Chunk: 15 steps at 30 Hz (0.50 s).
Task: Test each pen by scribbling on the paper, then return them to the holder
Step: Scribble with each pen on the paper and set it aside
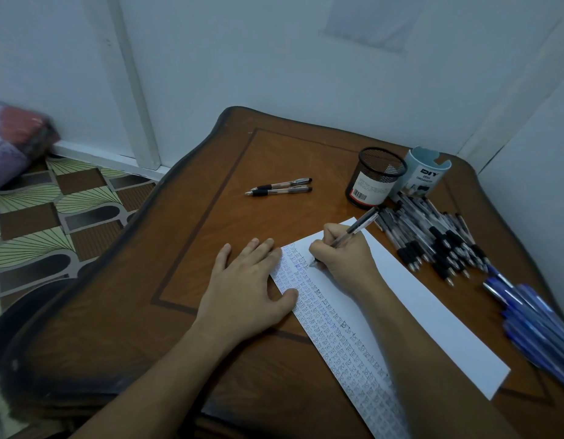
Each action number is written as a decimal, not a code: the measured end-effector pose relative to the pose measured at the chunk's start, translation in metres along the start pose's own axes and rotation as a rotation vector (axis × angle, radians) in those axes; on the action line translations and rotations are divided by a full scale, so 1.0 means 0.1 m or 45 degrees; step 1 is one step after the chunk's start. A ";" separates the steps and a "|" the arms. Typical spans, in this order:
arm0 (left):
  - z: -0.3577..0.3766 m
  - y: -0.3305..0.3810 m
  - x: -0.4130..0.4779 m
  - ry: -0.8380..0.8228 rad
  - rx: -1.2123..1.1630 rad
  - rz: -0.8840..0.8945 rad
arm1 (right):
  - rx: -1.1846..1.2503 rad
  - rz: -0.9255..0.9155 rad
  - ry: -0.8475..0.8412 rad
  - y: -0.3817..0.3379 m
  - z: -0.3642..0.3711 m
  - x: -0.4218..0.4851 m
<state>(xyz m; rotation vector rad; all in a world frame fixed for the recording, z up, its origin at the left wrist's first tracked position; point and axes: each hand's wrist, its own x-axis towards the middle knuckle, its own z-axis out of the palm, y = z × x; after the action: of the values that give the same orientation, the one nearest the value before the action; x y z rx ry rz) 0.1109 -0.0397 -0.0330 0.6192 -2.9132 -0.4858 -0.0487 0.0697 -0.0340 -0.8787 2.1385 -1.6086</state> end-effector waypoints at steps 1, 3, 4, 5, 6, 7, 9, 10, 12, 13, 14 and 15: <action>0.00 0.00 0.00 0.006 -0.004 0.001 | 0.012 0.004 -0.005 0.00 0.00 0.00; 0.00 0.00 0.00 0.010 -0.016 -0.002 | 0.025 0.007 0.015 -0.01 0.00 0.01; -0.01 0.00 0.00 0.007 -0.016 -0.003 | 0.033 0.004 0.042 -0.02 0.00 0.01; -0.01 0.00 0.00 0.006 -0.013 -0.004 | 0.047 -0.002 0.068 -0.02 0.01 0.02; 0.00 0.00 0.00 0.005 -0.008 -0.004 | 0.056 -0.012 0.085 -0.02 0.02 0.02; 0.00 0.00 0.00 0.008 -0.007 -0.003 | 0.055 -0.020 0.091 -0.03 0.02 0.01; 0.00 0.00 0.01 0.015 -0.014 0.000 | 0.050 -0.022 0.088 -0.02 0.03 0.02; 0.00 0.00 0.00 0.014 -0.015 0.001 | 0.043 -0.021 0.084 -0.02 0.03 0.02; 0.00 0.00 0.00 0.007 -0.011 0.003 | 0.030 -0.026 0.083 -0.02 0.03 0.02; 0.00 0.00 0.00 0.008 -0.012 0.004 | 0.028 -0.031 0.081 -0.02 0.03 0.02; 0.00 0.00 0.00 0.011 -0.016 0.004 | 0.020 -0.036 0.078 -0.02 0.03 0.01; 0.00 0.00 0.00 0.016 -0.019 0.004 | 0.008 -0.041 0.074 -0.02 0.04 0.01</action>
<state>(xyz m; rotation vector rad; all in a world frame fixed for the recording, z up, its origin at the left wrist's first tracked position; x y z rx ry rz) 0.1112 -0.0397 -0.0330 0.6136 -2.8958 -0.5014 -0.0469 0.0660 -0.0328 -0.8792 2.1676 -1.6752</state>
